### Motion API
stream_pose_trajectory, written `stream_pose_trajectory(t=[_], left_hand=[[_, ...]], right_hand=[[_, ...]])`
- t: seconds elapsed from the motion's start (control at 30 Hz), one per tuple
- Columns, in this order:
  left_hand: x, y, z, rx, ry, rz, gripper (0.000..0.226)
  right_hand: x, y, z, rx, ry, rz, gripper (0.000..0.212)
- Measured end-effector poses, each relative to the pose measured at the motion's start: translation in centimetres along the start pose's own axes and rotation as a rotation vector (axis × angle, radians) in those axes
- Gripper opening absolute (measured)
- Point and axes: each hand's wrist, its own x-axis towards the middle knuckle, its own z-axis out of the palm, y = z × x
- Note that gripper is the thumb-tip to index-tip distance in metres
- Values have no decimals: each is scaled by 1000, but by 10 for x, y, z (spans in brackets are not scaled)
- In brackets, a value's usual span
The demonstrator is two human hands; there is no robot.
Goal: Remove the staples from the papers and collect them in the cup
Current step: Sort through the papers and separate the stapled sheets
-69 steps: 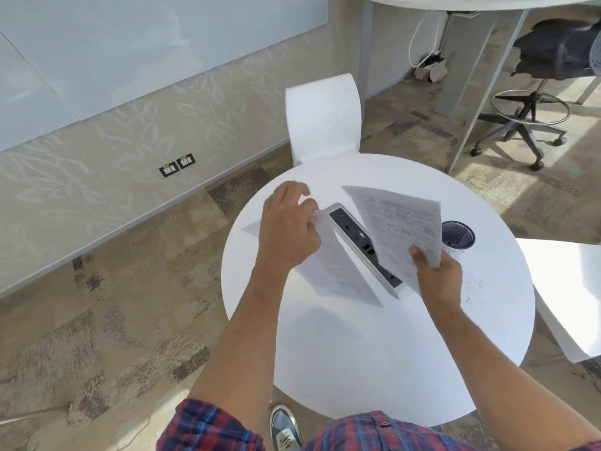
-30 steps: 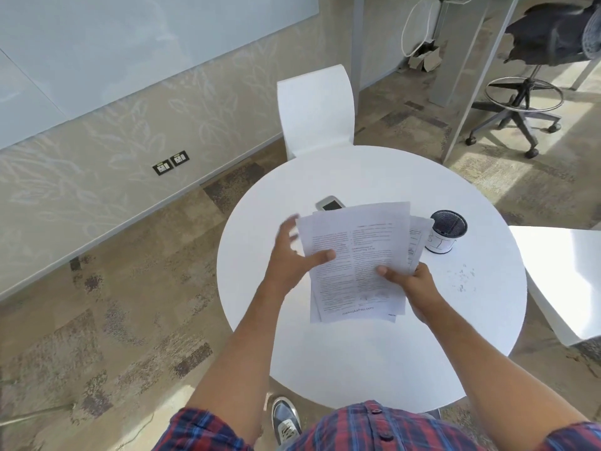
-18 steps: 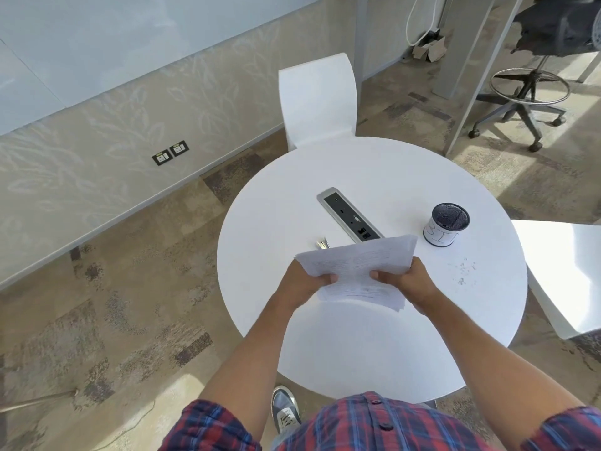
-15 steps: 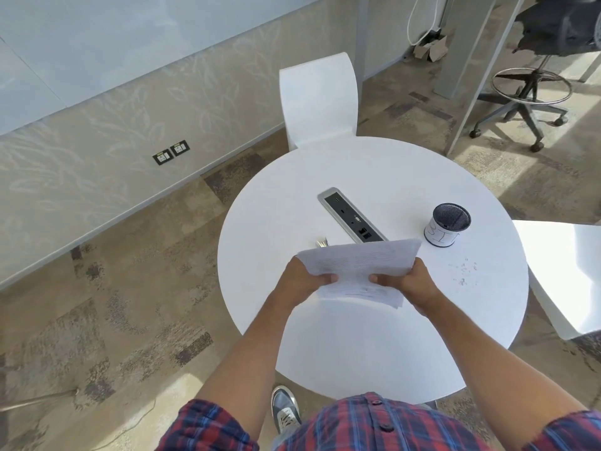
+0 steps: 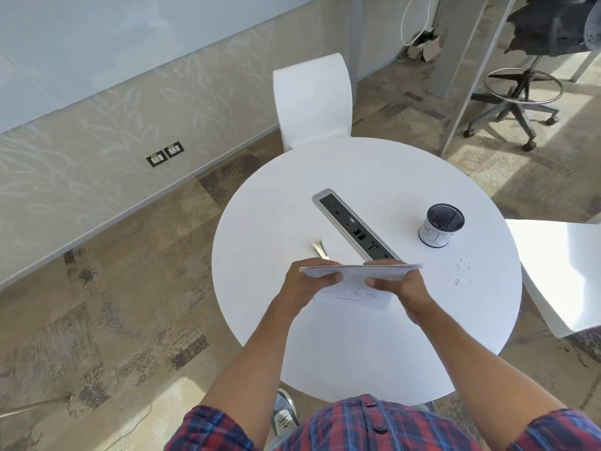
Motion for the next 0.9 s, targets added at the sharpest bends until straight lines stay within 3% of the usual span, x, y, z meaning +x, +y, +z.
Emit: stream_pose_trajectory(t=[0.2, 0.3, 0.4, 0.53, 0.67, 0.8, 0.9], left_hand=[[5, 5, 4, -126, 53, -20, 31], [5, 6, 3, -177, 55, -32, 26], [5, 8, 4, -252, 19, -11, 37], [7, 9, -4, -255, -42, 29, 48], [9, -5, -5, -167, -16, -45, 32], [8, -16, -3, -108, 51, -84, 20], [8, -12, -7, -137, 56, -91, 19]], right_hand=[[6, -1, 0, 75, 83, 15, 47], [8, 2, -6, 37, 40, 49, 56], [10, -1, -4, 28, 2, 73, 62], [12, -4, 0, 38, 10, 69, 55], [10, 14, -5, -60, -38, 133, 54], [10, 22, -6, -8, 29, 174, 30], [14, 14, -4, 25, 27, 161, 30]])
